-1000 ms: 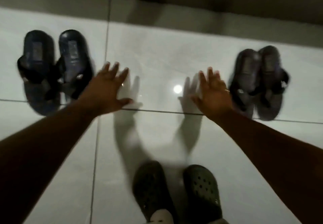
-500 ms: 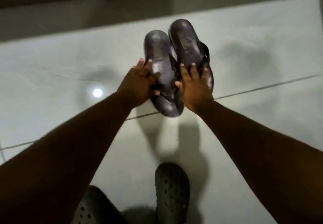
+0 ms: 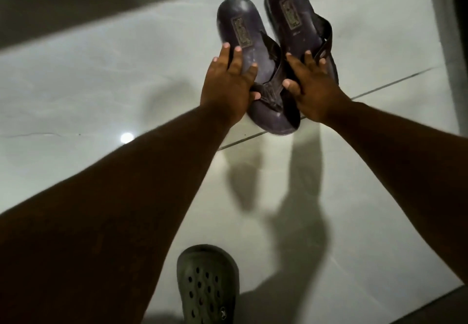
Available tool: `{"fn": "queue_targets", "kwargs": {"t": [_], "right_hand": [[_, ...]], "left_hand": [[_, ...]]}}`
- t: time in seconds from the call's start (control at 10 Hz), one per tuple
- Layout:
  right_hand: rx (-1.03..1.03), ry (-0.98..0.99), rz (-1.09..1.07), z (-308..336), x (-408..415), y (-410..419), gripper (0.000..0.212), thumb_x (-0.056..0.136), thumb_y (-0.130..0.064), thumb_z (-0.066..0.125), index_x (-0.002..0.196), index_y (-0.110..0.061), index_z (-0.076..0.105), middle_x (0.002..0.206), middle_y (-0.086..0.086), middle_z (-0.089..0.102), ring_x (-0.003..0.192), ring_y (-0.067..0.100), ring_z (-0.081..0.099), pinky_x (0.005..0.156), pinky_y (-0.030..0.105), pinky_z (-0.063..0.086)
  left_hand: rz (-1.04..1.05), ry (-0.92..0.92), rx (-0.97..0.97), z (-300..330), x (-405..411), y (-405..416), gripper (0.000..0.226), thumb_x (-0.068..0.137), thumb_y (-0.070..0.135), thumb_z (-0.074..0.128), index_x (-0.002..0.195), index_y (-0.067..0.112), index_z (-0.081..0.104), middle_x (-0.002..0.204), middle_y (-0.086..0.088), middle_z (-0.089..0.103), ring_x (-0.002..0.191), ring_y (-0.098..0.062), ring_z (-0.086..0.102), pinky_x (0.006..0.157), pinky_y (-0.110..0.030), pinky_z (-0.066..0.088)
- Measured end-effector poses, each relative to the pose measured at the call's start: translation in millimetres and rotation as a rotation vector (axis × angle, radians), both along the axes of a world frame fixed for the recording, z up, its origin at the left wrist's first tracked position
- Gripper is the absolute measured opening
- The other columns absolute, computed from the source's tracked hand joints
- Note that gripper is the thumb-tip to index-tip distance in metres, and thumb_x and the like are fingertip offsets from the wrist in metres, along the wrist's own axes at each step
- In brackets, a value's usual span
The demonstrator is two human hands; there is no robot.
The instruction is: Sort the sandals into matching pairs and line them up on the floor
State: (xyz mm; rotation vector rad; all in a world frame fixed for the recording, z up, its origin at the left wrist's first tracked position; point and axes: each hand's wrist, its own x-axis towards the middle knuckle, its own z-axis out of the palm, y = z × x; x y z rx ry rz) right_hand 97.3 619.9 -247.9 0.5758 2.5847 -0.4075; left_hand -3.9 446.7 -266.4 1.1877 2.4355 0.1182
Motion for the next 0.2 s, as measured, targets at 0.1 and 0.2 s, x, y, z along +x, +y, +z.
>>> {"fn": "queue_targets", "kwargs": {"t": [0.1, 0.2], "right_hand": [[0.003, -0.031, -0.004, 3, -3, -6, 0.059, 0.102, -0.037, 0.031, 0.153, -0.019, 0.009, 0.159, 0.029, 0.009, 0.148, 0.045, 0.005, 0.121, 0.055, 0.003], [0.068, 0.023, -0.034, 14, -8, -24, 0.063, 0.1, -0.043, 0.036, 0.153, -0.021, 0.011, 0.161, 0.023, 0.001, 0.145, 0.051, 0.003, 0.118, 0.06, 0.009]], "left_hand": [[0.006, 0.003, -0.018, 4, -4, 0, 0.068, 0.089, 0.054, 0.042, 0.149, 0.025, 0.023, 0.162, -0.014, 0.009, 0.149, -0.037, 0.0, 0.118, -0.055, 0.006], [0.059, 0.028, 0.005, 17, -12, -17, 0.078, 0.087, 0.06, 0.04, 0.15, 0.024, 0.014, 0.162, -0.012, 0.011, 0.149, -0.037, 0.001, 0.116, -0.059, 0.005]]}}
